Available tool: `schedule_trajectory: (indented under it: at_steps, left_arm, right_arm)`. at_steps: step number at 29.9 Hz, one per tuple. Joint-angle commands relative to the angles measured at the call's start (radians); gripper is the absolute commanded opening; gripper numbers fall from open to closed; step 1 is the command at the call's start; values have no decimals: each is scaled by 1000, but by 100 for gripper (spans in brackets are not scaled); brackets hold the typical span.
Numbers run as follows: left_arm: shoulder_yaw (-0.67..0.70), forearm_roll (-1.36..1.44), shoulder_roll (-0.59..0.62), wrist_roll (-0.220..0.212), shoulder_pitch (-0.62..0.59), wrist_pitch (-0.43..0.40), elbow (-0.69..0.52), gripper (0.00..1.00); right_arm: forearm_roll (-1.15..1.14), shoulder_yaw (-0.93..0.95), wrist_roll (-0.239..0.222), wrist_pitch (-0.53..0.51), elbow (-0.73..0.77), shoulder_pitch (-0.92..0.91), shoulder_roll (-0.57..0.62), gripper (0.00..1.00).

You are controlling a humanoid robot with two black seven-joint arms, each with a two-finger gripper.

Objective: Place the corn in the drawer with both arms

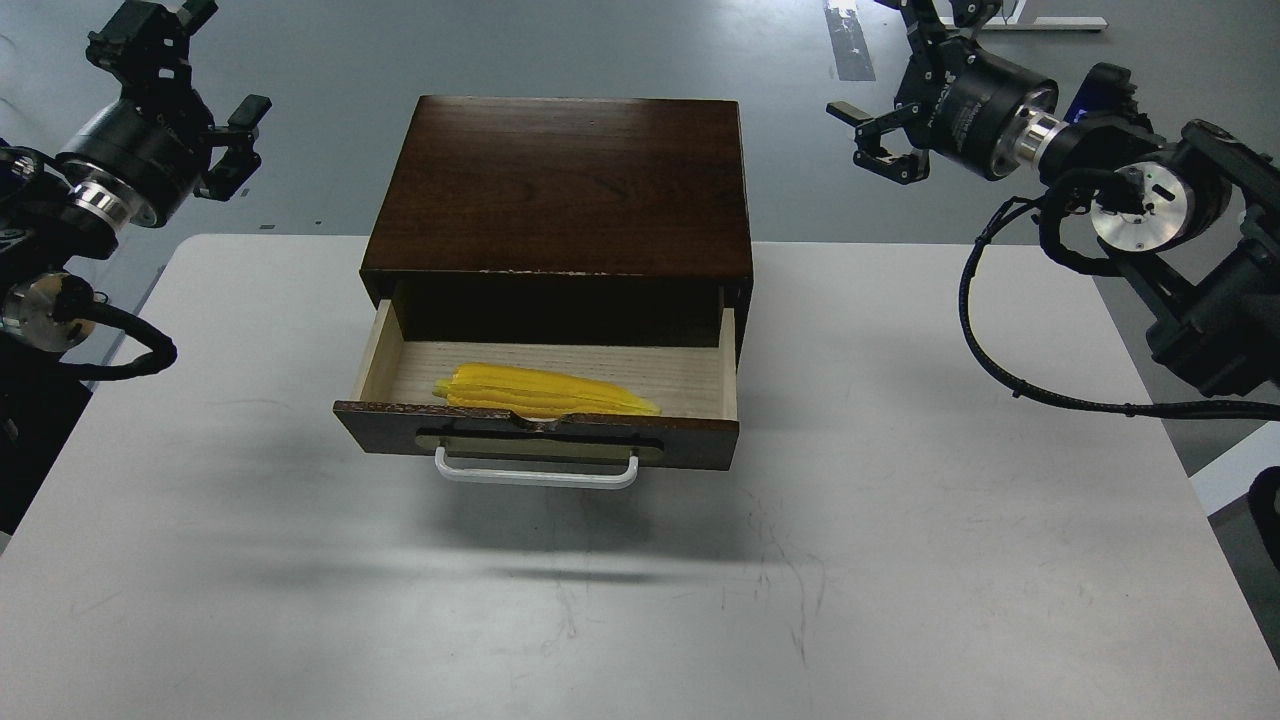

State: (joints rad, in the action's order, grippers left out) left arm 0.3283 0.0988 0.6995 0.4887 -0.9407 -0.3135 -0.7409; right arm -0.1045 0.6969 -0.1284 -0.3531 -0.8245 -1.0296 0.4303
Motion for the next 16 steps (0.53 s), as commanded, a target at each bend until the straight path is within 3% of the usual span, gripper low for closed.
schedule_trajectory:
  at_steps: [1, 6, 12, 16]
  left_arm:
    - [0, -10, -3, 0, 0, -7, 0, 98]
    - [0, -11, -17, 0, 3, -6, 6, 98]
    - [0, -10, -28, 0, 5, 4, 14, 98]
    - [0, -11, -28, 0, 5, 4, 14, 98]
  right_arm:
    - [0, 33, 0, 3, 1, 51, 19, 99]
    - [-3, 33, 3, 9, 5, 97, 54, 99]
    - [-3, 30, 12, 129, 36, 126, 57, 100]
    - [-3, 32, 13, 123, 36, 149, 59, 100]
